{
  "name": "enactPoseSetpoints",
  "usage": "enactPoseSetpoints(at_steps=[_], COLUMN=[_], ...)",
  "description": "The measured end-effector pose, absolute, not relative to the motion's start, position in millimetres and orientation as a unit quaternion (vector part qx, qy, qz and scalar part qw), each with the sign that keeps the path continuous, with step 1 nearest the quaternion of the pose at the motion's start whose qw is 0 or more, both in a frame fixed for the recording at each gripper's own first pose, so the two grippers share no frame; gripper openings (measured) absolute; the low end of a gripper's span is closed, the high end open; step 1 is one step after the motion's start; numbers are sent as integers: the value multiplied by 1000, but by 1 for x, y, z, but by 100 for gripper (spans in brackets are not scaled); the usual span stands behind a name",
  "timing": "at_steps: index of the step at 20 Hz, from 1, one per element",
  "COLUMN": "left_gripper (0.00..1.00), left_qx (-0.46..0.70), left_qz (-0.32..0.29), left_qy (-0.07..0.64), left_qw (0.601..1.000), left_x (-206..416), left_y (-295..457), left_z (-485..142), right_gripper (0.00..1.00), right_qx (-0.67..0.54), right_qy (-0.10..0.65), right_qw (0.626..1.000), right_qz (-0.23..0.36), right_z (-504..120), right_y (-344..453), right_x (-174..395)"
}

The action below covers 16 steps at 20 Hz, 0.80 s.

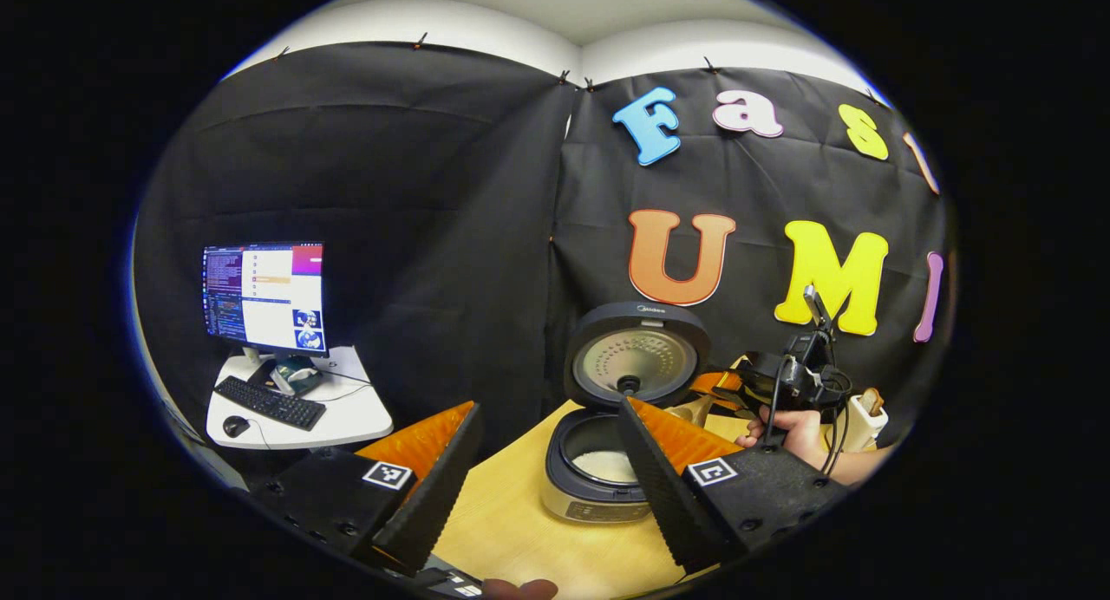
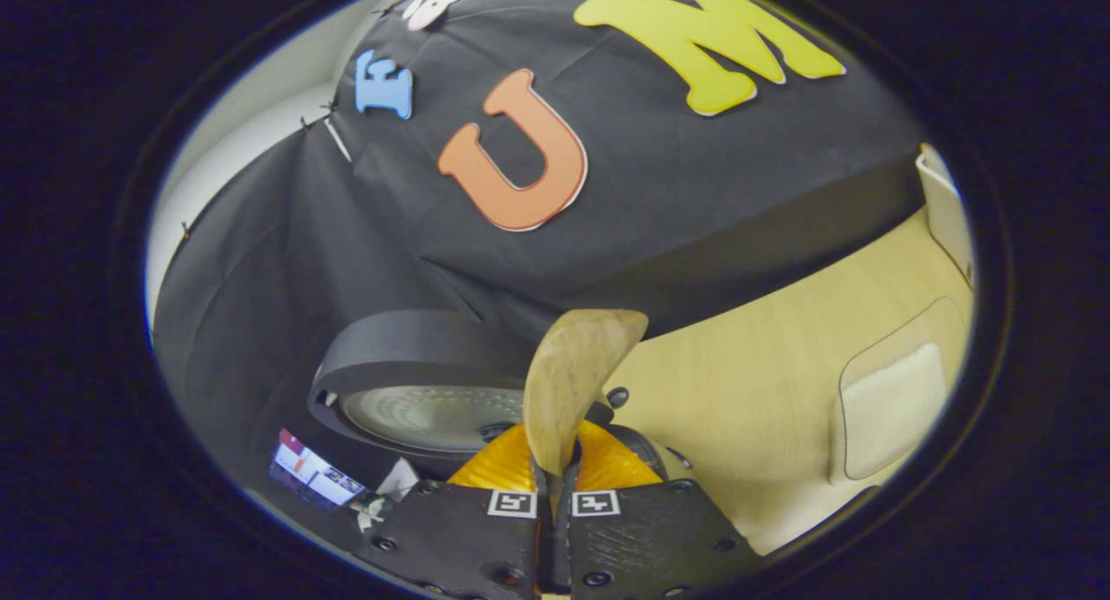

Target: Close the left gripper, press the button to open the rice cooker; take a wooden spoon from the chopstick holder with the right hand, scoop a spoonful of rice and pour it into the rice cooker, then put the wooden spoon back into the chopstick holder.

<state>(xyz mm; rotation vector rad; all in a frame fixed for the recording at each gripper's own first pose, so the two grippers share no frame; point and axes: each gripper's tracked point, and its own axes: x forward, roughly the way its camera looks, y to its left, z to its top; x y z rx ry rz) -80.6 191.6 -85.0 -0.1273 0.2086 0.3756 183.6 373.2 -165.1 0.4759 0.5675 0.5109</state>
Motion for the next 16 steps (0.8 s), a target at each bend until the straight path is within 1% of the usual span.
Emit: enactPoseSetpoints(at_steps=[4, 10, 16], left_gripper=[99, 99, 100], left_qx=[-73, -85, -95], left_qz=[197, 214, 215], left_qy=[105, 100, 104], left_qw=[972, 968, 966], left_x=[-88, -94, -97], left_y=[200, 215, 218], left_z=[-91, -97, -104], right_gripper=[0, 0, 0], right_qx=[159, 82, -6], right_qy=[242, 207, 151], right_qw=[926, 939, 949], right_qz=[244, 262, 277], right_z=[-162, -155, -147], right_y=[382, 405, 418], right_x=[179, 171, 163])
